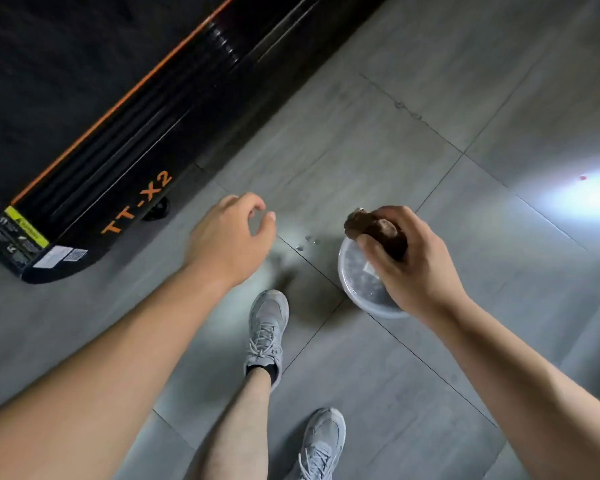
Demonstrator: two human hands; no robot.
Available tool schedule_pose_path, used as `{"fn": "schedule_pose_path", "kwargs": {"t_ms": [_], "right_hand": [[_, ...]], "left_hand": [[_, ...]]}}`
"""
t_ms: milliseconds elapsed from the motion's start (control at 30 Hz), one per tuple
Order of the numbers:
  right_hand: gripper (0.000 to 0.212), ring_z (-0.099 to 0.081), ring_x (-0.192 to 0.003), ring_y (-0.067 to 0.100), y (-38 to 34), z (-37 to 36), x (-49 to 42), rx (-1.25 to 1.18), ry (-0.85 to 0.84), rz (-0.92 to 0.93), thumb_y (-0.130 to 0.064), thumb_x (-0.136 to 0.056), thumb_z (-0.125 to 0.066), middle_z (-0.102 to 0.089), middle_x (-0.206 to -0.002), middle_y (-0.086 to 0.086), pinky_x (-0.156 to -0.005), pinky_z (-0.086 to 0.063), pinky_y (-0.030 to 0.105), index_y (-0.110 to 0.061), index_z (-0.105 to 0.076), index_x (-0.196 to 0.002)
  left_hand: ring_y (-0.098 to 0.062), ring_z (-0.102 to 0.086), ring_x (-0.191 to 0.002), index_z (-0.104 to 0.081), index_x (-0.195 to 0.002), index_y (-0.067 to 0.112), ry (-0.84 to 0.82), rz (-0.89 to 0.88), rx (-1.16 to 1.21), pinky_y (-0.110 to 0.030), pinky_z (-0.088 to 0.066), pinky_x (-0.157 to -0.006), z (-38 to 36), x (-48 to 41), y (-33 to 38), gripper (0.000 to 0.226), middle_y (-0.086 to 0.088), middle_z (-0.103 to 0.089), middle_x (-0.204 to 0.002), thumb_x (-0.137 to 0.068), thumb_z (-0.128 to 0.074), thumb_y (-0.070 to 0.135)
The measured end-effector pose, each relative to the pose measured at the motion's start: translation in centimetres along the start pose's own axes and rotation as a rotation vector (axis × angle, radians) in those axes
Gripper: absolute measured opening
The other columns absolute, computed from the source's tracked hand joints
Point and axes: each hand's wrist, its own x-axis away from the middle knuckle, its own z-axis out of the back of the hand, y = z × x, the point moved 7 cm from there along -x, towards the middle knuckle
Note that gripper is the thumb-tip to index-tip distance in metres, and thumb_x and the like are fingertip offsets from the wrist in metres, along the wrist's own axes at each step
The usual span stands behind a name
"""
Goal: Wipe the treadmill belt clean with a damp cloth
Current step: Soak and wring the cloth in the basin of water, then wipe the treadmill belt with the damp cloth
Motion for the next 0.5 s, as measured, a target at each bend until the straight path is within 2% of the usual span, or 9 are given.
{"fn": "schedule_pose_path", "kwargs": {"t_ms": [100, 267, 500], "right_hand": [[0.028, -0.051, -0.089, -0.001, -4.5, -2.7, -0.3, 0.078, -0.082, 0.094, -0.043, -0.088, -0.066, -0.061, -0.104, -0.013, -0.075, -0.035, 0.001, -0.035, -0.060, -0.114], [0.029, -0.048, -0.093, -0.003, -11.6, -9.0, -1.9, 0.130, -0.197, 0.232, -0.042, -0.088, -0.065, -0.061, -0.107, -0.013, -0.079, -0.031, -0.002, -0.035, -0.061, -0.116], [0.036, -0.046, -0.094, -0.004, -21.7, -20.1, -7.5, 0.187, -0.302, 0.395, -0.036, -0.087, -0.070, -0.063, -0.112, -0.005, -0.080, -0.031, -0.003, -0.024, -0.064, -0.121]], "left_hand": [[-0.025, -0.059, -0.112, -0.064, -0.120, 0.025, 0.065, 0.096, -0.011, -0.039, -0.046, -0.090, 4.2, 1.8, -4.9, 0.028, 0.001, -0.063, -0.118, -0.100, -0.054, 0.043], [-0.028, -0.061, -0.113, -0.060, -0.130, 0.028, 0.182, 0.215, 0.022, -0.047, -0.050, -0.094, 10.6, 3.2, -12.9, 0.035, -0.001, -0.062, -0.123, -0.099, -0.056, 0.046], [-0.028, -0.063, -0.113, -0.061, -0.131, 0.025, 0.285, 0.352, 0.056, -0.045, -0.054, -0.091, 17.7, 0.6, -23.8, 0.039, -0.003, -0.063, -0.125, -0.100, -0.053, 0.047]]}}
